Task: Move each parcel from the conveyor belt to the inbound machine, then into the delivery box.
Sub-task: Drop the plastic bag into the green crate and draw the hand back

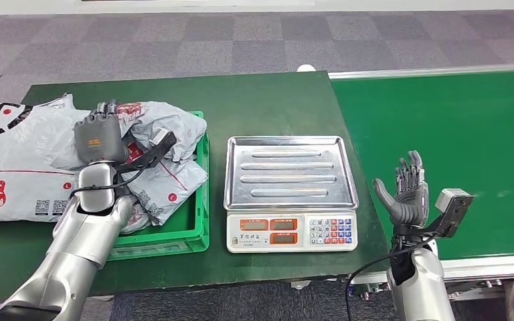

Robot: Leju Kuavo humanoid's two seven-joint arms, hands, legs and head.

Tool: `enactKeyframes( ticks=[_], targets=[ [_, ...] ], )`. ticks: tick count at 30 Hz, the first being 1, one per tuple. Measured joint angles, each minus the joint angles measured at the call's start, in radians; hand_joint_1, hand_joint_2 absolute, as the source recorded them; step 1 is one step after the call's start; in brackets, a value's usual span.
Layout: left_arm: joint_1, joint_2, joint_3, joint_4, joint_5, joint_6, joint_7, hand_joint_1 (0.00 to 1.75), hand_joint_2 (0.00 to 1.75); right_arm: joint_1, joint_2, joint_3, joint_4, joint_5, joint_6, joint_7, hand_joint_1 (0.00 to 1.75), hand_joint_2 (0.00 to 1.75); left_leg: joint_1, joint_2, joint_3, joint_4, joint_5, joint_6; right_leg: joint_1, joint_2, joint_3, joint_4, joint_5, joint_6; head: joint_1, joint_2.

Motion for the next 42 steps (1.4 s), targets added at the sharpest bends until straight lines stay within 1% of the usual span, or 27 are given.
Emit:
enactKeyframes(
  ticks=[3, 5, 6, 9, 11, 14, 18, 20, 22, 24, 26, 28, 30, 32, 35, 37, 39, 42],
  targets=[
    [-0.001, 0.000, 0.012, 0.017, 0.002, -0.004, -0.021, 0.00, 1.75, -0.003, 0.000, 0.000, 0.005, 0.000, -0.005, -0.002, 0.00, 1.75, 0.000, -0.001, 0.000, 0.000, 0.000, 0.000, 0.000, -0.001, 0.000, 0.000, 0.000, 0.000, 0.000, 0.000],
    [-0.002, -0.005, 0.023, 0.027, 0.023, -0.025, -0.062, 0.00, 1.75, -0.003, 0.000, 0.000, 0.006, 0.000, -0.004, -0.004, 0.00, 1.75, 0.000, -0.001, 0.000, 0.000, 0.000, 0.000, 0.000, -0.001, 0.000, 0.000, 0.000, 0.000, 0.000, 0.000],
    [-0.004, -0.011, 0.031, 0.031, 0.061, -0.056, -0.112, 0.00, 1.75, -0.003, 0.001, 0.000, 0.006, 0.000, -0.001, -0.005, 0.00, 1.75, 0.000, -0.001, 0.000, 0.000, 0.000, 0.000, 0.000, -0.001, 0.000, 0.000, 0.000, 0.000, 0.000, 0.000],
    [-0.004, -0.037, 0.053, 0.036, 0.231, -0.198, -0.299, 0.00, 1.75, -0.005, 0.001, 0.000, 0.014, -0.001, 0.019, -0.010, 0.00, 1.75, 0.000, -0.001, 0.000, 0.000, 0.000, 0.000, 0.000, -0.002, 0.001, 0.000, 0.000, 0.000, 0.000, 0.000],
    [-0.001, -0.050, 0.054, 0.030, 0.312, -0.279, -0.358, 0.00, 1.75, -0.013, 0.001, 0.002, 0.029, 0.006, 0.033, -0.011, 0.00, 1.75, 0.000, -0.001, 0.000, 0.000, 0.000, 0.000, 0.000, -0.001, 0.001, 0.000, 0.000, 0.000, 0.000, 0.000],
    [0.003, -0.054, 0.052, 0.012, 0.391, -0.343, -0.384, 0.00, 1.75, -0.023, 0.001, 0.008, 0.044, 0.019, 0.037, -0.013, 0.00, 1.75, 0.000, -0.001, 0.000, 0.000, 0.000, 0.000, 0.000, -0.001, 0.001, 0.000, 0.000, 0.000, 0.000, 0.000],
    [0.003, -0.049, 0.050, -0.005, 0.426, -0.365, -0.394, 0.00, 1.75, -0.026, 0.003, 0.012, 0.048, 0.025, 0.035, -0.010, 0.00, 1.75, 0.000, -0.002, 0.000, 0.000, 0.000, 0.000, 0.000, -0.002, 0.001, 0.000, 0.000, 0.000, 0.000, 0.000],
    [0.003, -0.043, 0.047, -0.008, 0.448, -0.385, -0.412, 0.00, 1.75, -0.026, 0.003, 0.012, 0.048, 0.026, 0.036, -0.006, 0.00, 1.75, 0.000, -0.002, 0.000, 0.000, 0.000, 0.000, 0.000, -0.002, 0.001, 0.000, 0.000, 0.000, 0.000, 0.000],
    [0.002, -0.030, 0.044, -0.012, 0.478, -0.418, -0.449, 0.00, 1.75, -0.026, 0.003, 0.012, 0.048, 0.025, 0.044, -0.002, 0.00, 1.75, 0.000, -0.001, 0.000, 0.000, 0.000, 0.000, 0.000, -0.002, 0.001, 0.000, 0.000, 0.000, 0.000, 0.000],
    [0.001, -0.014, 0.039, -0.019, 0.517, -0.466, -0.506, 0.00, 1.75, -0.027, 0.002, 0.012, 0.048, 0.023, 0.055, 0.000, 0.00, 1.75, 0.000, -0.001, 0.000, 0.000, 0.000, 0.000, 0.000, -0.001, 0.001, 0.000, 0.000, 0.000, 0.000, 0.000],
    [0.000, 0.011, 0.028, -0.036, 0.588, -0.563, -0.591, 0.00, 1.75, -0.031, -0.002, 0.012, 0.049, 0.018, 0.069, 0.001, 0.00, 1.75, 0.000, -0.001, 0.000, 0.000, 0.000, 0.000, 0.000, -0.002, 0.001, 0.000, 0.000, 0.000, 0.000, 0.000],
    [0.001, 0.043, 0.009, -0.065, 0.694, -0.703, -0.691, 0.00, 1.75, -0.044, -0.008, 0.015, 0.054, 0.013, 0.084, 0.004, 0.00, 1.75, 0.000, -0.001, 0.000, 0.000, 0.001, -0.001, 0.000, -0.002, 0.001, 0.000, 0.000, 0.000, 0.000, 0.000],
    [0.003, 0.071, -0.011, -0.098, 0.806, -0.830, -0.774, 0.00, 1.75, -0.064, -0.014, 0.022, 0.063, 0.012, 0.093, 0.009, 0.00, 1.75, 0.000, -0.001, 0.000, 0.000, 0.001, -0.001, 0.000, -0.002, 0.001, 0.000, 0.000, 0.000, 0.000, 0.000],
    [0.005, 0.088, -0.026, -0.131, 0.912, -0.931, -0.829, 0.00, 1.75, -0.086, -0.019, 0.037, 0.078, 0.019, 0.099, 0.015, 0.00, 1.75, 0.000, -0.002, 0.000, 0.000, 0.001, -0.001, 0.000, -0.002, 0.001, 0.000, 0.000, 0.000, 0.000, 0.000],
    [0.004, 0.088, -0.036, -0.158, 1.050, -1.029, -0.864, 0.00, 1.75, -0.115, -0.022, 0.076, 0.106, 0.039, 0.103, 0.017, 0.00, 1.75, 0.000, -0.002, 0.000, 0.001, 0.001, -0.001, 0.000, -0.002, 0.001, 0.000, 0.000, 0.000, 0.000, 0.000],
    [0.001, 0.074, -0.039, -0.159, 1.144, -1.076, -0.873, 0.00, 1.75, -0.134, -0.022, 0.112, 0.129, 0.051, 0.104, 0.014, 0.00, 0.87, 0.000, -0.002, 0.000, 0.001, 0.001, 0.000, 0.000, -0.002, 0.001, 0.000, 0.000, 0.000, 0.000, 0.000],
    [-0.006, 0.050, -0.040, -0.149, 1.243, -1.115, -0.879, 0.00, 1.75, -0.155, -0.021, 0.152, 0.155, 0.063, 0.102, 0.011, 0.00, 0.00, 0.000, -0.002, 0.000, 0.001, 0.001, 0.000, 0.000, -0.002, 0.001, 0.000, 0.001, 0.000, 0.000, 0.000],
    [-0.023, 0.000, -0.037, -0.115, 1.354, -1.122, -0.868, 0.00, 1.75, -0.188, -0.010, 0.207, 0.185, 0.086, 0.076, 0.008, 0.00, 0.00, 0.000, -0.003, 0.000, 0.001, 0.001, 0.000, 0.000, -0.003, 0.001, 0.000, 0.001, 0.000, 0.000, 0.000]
  ],
)
